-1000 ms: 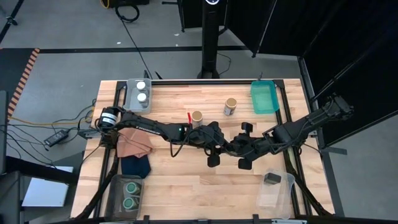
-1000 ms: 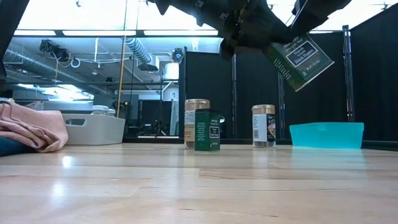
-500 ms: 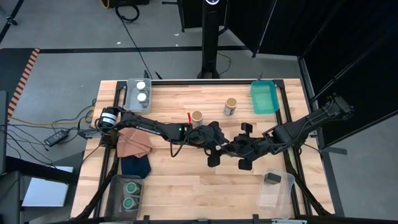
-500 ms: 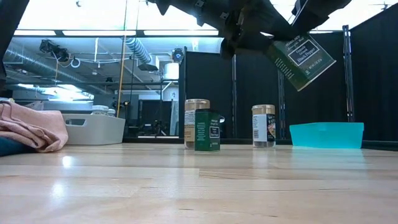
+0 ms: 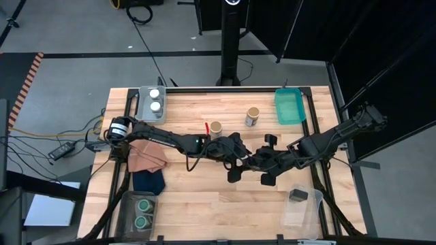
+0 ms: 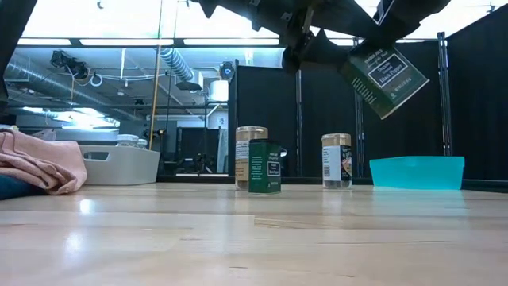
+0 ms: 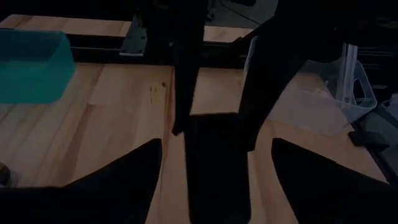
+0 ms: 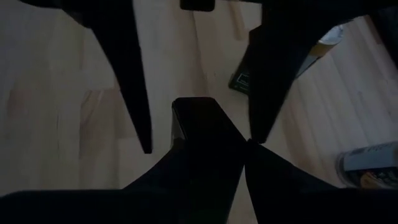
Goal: Sort spices by type
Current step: Put bottom black spice can into the transparent bin
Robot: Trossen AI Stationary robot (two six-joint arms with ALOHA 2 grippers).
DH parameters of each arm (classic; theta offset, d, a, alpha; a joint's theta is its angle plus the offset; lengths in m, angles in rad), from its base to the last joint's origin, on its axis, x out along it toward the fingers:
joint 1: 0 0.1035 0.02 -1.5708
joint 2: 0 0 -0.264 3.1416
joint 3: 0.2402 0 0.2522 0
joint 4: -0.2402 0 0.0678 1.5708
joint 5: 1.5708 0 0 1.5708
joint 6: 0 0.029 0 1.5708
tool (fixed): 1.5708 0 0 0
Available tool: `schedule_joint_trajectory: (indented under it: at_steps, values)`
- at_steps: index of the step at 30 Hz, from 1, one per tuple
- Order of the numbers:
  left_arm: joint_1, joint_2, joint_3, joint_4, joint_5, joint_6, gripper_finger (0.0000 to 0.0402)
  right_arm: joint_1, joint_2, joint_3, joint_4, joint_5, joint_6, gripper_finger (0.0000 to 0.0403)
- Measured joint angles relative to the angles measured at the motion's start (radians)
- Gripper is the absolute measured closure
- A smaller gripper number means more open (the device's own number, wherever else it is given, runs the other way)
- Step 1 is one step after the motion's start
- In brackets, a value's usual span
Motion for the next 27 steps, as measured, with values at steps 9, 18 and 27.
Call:
schedule_joint_trajectory:
  at_steps: [9, 18, 27]
  values:
    - [0.000, 0.000, -0.001, -0.006, 0.024, 0.000, 0.0092, 0.095, -0.013, 0.000, -0.153, 0.143, 0.179, 0.0273]
    - [0.002, 0.000, -0.002, -0.037, 0.027, 0.000, 0.0092, 0.293, -0.089, 0.000, -0.361, 0.294, 0.590, 0.0273]
    - [0.002, 0.000, -0.002, -0.064, 0.027, -0.003, 0.0092, 0.537, -0.080, 0.000, -0.502, 0.387, 1.042, 0.0274]
